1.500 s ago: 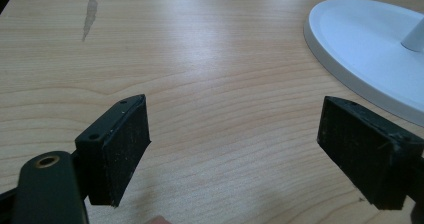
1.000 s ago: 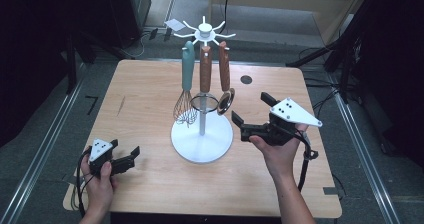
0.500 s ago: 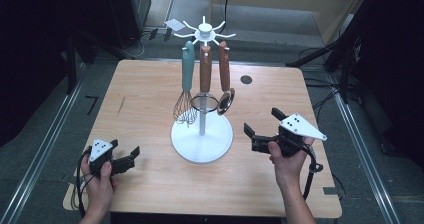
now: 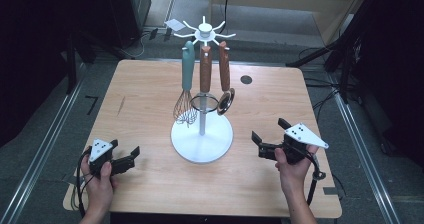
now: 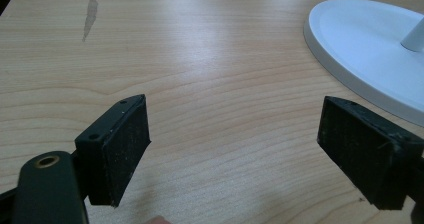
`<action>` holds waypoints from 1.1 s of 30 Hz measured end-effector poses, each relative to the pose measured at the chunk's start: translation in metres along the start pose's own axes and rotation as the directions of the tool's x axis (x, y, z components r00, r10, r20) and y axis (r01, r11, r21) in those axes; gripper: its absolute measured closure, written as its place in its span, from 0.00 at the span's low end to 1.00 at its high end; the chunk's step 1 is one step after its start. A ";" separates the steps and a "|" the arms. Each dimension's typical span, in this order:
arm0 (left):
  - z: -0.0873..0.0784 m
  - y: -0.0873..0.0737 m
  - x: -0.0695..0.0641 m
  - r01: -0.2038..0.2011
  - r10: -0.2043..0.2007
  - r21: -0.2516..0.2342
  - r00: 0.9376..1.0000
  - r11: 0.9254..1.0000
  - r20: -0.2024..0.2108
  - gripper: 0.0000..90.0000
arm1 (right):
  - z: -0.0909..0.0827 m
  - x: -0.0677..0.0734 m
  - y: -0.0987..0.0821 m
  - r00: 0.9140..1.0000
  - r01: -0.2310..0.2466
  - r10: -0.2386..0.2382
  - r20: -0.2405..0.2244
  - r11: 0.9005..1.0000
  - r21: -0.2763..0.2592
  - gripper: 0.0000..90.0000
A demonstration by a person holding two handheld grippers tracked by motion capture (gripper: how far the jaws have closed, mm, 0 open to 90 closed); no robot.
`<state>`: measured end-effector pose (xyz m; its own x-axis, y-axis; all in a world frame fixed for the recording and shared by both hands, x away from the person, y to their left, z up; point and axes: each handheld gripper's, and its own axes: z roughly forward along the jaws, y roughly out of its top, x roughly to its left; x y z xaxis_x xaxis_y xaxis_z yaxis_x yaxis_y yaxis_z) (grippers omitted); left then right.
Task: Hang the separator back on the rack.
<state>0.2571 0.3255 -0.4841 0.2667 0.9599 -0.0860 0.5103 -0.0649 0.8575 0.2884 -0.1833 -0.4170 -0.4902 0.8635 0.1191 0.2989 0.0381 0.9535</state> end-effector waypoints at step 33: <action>0.000 0.000 0.000 -0.001 0.001 -0.002 1.000 1.000 0.001 0.14 | -0.032 -0.072 -0.077 0.992 -0.053 0.033 0.120 0.984 0.168 0.00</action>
<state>0.2568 0.3256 -0.4839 0.2682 0.9595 -0.0859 0.5085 -0.0652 0.8586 0.2741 -0.2642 -0.4900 -0.3782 0.9183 0.1169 0.4583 0.0760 0.8855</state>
